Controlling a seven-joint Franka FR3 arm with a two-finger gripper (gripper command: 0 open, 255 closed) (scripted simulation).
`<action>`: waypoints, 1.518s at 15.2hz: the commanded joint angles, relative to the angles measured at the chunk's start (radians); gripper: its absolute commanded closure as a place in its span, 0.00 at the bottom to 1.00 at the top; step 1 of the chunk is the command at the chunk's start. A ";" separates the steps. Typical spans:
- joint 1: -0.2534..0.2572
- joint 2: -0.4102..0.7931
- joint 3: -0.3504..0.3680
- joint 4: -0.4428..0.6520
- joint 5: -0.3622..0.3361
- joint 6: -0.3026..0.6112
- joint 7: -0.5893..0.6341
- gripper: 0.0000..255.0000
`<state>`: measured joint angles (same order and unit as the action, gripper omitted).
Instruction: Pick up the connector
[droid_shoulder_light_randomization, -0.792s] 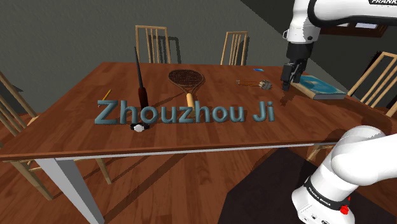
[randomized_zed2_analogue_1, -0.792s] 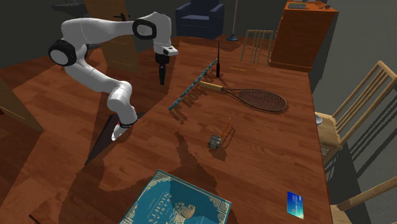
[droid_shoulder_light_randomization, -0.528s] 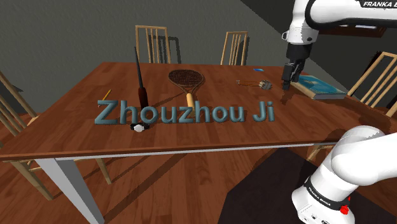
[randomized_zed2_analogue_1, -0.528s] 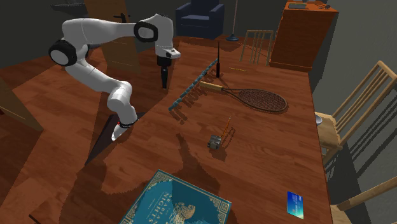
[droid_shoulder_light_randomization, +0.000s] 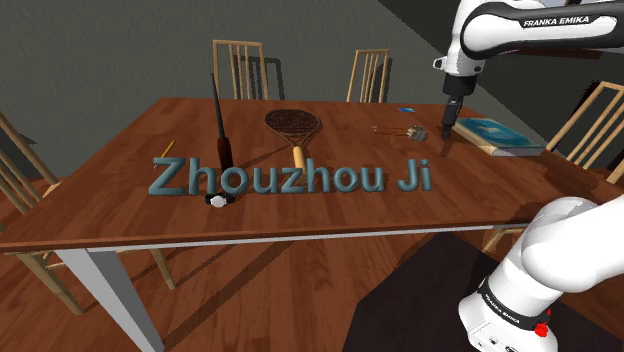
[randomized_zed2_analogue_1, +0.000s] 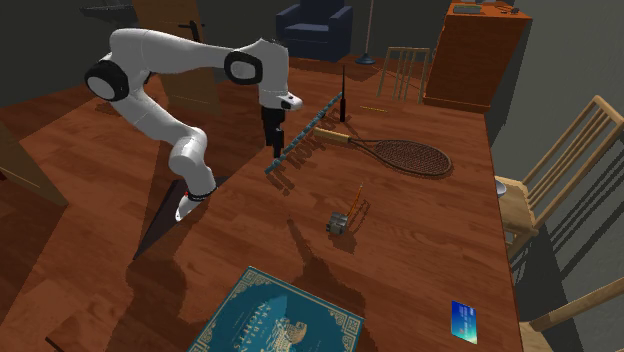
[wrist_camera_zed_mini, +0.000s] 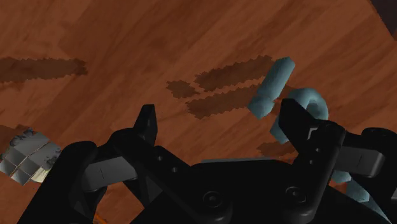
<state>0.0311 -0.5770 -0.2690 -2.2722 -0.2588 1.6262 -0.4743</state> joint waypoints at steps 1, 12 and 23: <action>0.010 0.056 -0.045 0.026 -0.012 0.043 -0.086 0.00; 0.063 0.464 -0.257 0.286 0.089 0.234 -0.573 0.00; -0.051 0.962 -0.256 0.741 0.373 0.238 -1.041 0.00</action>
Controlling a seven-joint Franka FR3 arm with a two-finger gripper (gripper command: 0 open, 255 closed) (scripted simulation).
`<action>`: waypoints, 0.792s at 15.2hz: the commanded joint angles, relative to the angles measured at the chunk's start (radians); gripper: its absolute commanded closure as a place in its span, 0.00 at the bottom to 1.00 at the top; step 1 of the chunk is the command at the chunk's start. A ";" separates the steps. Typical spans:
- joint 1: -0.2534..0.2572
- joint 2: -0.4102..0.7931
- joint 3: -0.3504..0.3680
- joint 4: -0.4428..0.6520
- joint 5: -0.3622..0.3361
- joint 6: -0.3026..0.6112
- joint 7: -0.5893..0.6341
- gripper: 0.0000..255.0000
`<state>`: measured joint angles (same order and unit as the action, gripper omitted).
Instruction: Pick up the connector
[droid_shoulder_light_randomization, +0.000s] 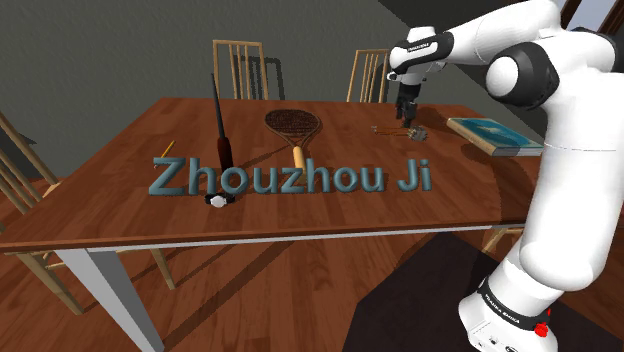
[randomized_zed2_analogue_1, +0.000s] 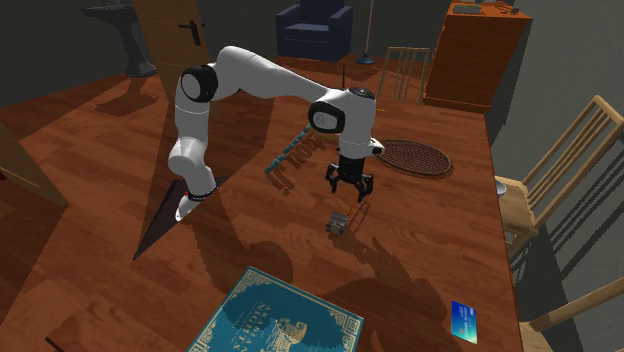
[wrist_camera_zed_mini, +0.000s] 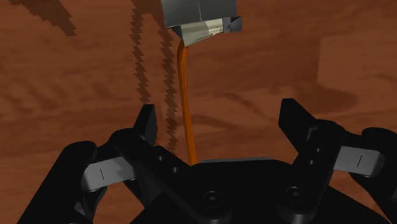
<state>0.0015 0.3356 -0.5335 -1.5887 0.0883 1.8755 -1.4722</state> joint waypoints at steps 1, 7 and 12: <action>-0.039 0.093 0.019 0.110 0.046 -0.022 -0.074 0.00; -0.039 0.107 0.027 0.049 0.053 0.052 -0.076 0.00; -0.038 0.111 0.028 0.033 0.055 0.071 -0.077 1.00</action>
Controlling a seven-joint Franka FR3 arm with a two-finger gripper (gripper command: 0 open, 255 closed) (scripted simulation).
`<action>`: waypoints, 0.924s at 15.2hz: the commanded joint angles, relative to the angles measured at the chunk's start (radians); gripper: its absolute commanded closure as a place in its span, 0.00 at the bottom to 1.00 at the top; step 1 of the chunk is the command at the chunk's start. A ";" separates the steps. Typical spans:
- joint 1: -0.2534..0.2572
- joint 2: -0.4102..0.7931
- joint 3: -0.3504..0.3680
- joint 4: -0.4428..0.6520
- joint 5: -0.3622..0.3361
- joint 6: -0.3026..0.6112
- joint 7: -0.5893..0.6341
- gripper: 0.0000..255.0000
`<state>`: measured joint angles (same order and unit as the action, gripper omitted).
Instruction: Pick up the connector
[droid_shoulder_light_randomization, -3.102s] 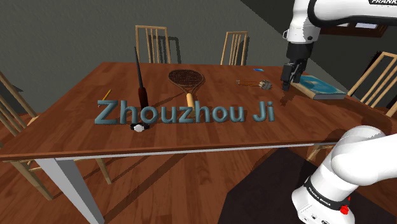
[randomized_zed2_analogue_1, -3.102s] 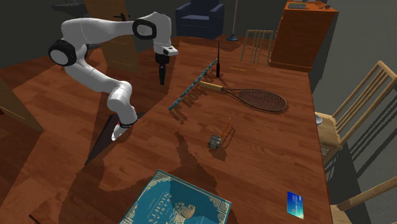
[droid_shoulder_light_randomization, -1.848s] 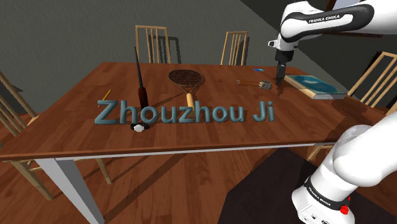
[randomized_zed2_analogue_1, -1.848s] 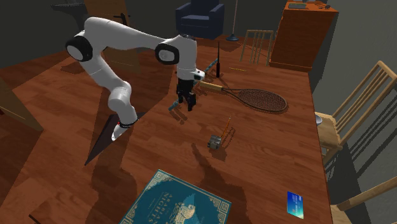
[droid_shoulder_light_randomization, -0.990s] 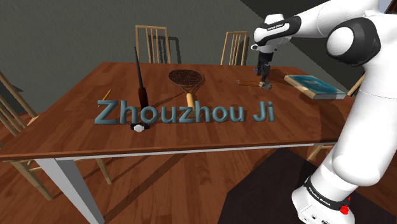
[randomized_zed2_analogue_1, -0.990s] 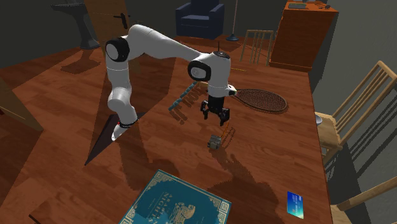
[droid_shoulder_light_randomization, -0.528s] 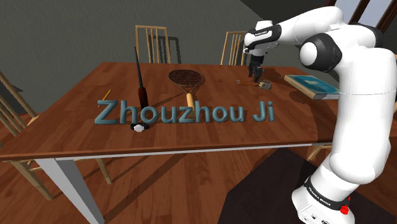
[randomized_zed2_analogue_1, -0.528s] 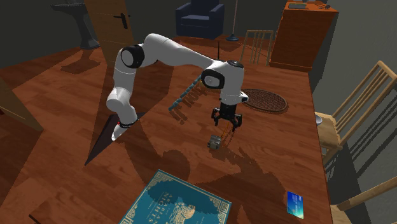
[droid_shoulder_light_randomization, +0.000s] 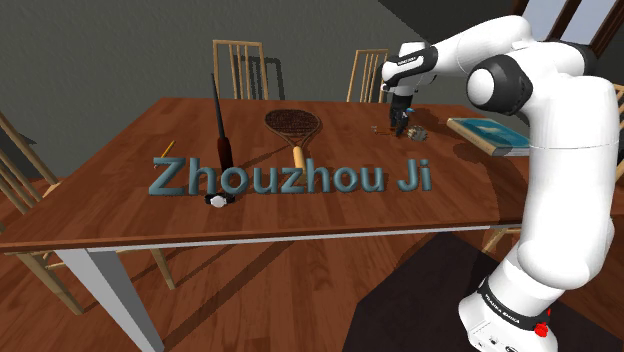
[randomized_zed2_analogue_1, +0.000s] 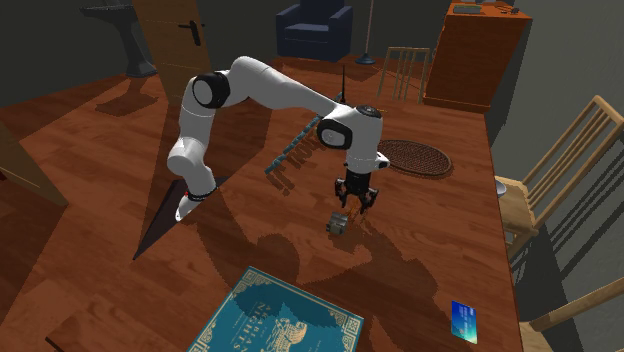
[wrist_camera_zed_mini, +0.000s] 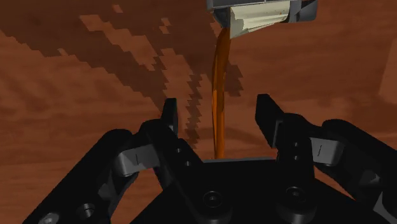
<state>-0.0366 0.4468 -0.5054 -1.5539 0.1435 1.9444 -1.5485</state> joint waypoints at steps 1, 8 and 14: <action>0.000 0.000 0.000 -0.001 0.000 0.001 0.000 1.00; 0.000 0.000 0.000 -0.001 0.000 0.001 0.000 1.00; -0.001 -0.013 -0.005 0.047 -0.007 -0.059 0.002 1.00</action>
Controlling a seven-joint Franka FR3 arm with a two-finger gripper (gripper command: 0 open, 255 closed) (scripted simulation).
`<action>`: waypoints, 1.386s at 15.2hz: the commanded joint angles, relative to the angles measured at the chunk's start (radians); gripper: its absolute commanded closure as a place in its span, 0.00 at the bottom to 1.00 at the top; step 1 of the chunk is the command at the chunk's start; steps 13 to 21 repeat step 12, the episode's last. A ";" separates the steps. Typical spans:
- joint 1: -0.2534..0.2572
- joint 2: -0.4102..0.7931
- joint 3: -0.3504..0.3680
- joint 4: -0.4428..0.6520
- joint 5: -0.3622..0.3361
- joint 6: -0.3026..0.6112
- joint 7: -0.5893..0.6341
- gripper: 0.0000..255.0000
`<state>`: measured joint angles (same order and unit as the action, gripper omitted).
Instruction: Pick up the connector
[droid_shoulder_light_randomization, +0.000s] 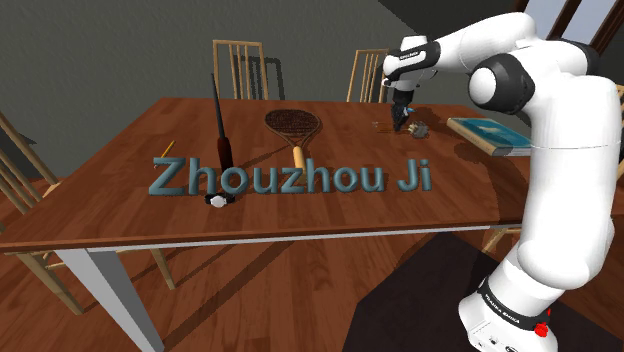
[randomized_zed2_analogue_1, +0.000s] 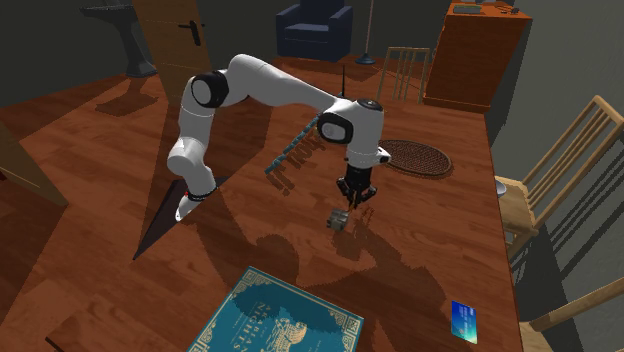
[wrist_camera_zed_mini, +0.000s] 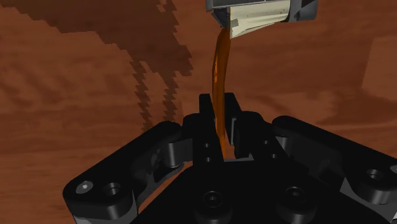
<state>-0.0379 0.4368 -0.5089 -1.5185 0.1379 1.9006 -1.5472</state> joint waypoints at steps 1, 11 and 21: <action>-0.001 -0.006 -0.002 0.022 -0.003 -0.027 0.001 1.00; -0.010 -0.015 -0.007 0.133 -0.009 -0.146 0.002 1.00; -0.010 -0.015 -0.007 0.134 -0.009 -0.146 0.002 1.00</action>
